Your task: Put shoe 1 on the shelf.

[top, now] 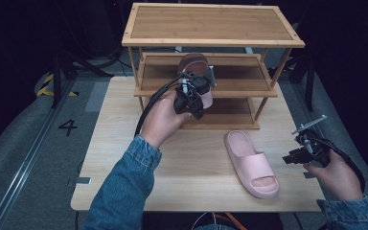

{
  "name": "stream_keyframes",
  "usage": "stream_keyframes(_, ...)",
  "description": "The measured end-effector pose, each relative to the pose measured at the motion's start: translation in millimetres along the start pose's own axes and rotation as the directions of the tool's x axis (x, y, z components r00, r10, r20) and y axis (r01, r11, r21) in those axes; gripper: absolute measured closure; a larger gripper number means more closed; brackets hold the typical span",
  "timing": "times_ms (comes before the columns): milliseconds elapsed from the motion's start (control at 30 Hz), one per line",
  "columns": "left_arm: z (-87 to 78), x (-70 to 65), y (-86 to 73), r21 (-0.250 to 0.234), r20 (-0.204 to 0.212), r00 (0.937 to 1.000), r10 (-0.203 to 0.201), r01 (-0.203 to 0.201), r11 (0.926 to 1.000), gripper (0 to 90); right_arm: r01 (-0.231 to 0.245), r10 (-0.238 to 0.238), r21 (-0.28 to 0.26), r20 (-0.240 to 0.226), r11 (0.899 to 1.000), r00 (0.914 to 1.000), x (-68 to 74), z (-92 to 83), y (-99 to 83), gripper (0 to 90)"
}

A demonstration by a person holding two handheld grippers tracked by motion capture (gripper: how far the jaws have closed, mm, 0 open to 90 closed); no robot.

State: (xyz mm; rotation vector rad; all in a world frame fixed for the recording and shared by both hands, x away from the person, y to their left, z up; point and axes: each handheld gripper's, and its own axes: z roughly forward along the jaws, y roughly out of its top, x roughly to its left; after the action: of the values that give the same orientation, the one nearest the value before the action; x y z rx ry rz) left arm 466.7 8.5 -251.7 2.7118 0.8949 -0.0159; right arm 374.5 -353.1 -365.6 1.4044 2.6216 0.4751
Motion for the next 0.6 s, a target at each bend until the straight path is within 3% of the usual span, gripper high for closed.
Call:
stream_keyframes(167,1.9,10.8,14.0,-0.023,0.018,0.9996,0.021,-0.021,0.9995,80.5,-0.015,0.015,0.0,0.004,1.0,0.9999,-2.1,-0.6,-3.3,59.5)
stream_keyframes(367,9.9,20.1,32.9,0.011,-0.031,0.9993,0.023,-0.022,0.9997,81.3,-0.015,0.015,0.003,0.009,1.0,0.9998,-1.3,-0.4,-5.3,59.7)
stream_keyframes(467,10.9,23.9,36.4,0.018,-0.06,0.998,-0.018,0.02,0.9996,81.9,-0.016,0.016,0.001,0.011,1.0,0.9998,-2.1,-0.8,-6.2,59.8)
stream_keyframes(500,10.9,23.9,36.4,0.018,-0.06,0.998,-0.018,0.02,0.9996,82.0,-0.016,0.016,0.001,0.011,1.0,0.9998,-2.1,-0.8,-6.2,59.8)
stream_keyframes(533,10.0,29.3,38.0,0.026,-0.085,0.9964,-0.003,0.005,0.9997,82.6,-0.019,0.019,0.005,0.009,1.0,0.9998,-2.9,0.1,-6.7,59.8)
stream_keyframes(567,10.0,29.3,38.0,0.026,-0.085,0.9964,-0.003,0.005,0.9997,84.1,-0.019,0.019,0.005,0.009,1.0,0.9998,-2.9,0.1,-6.7,59.8)
stream_keyframes(600,10.6,32.4,37.2,0.022,-0.056,0.9981,-0.027,0.029,0.9993,84.3,-0.018,0.018,0.006,0.008,1.0,0.9998,-3.3,0.6,-6.8,59.8)
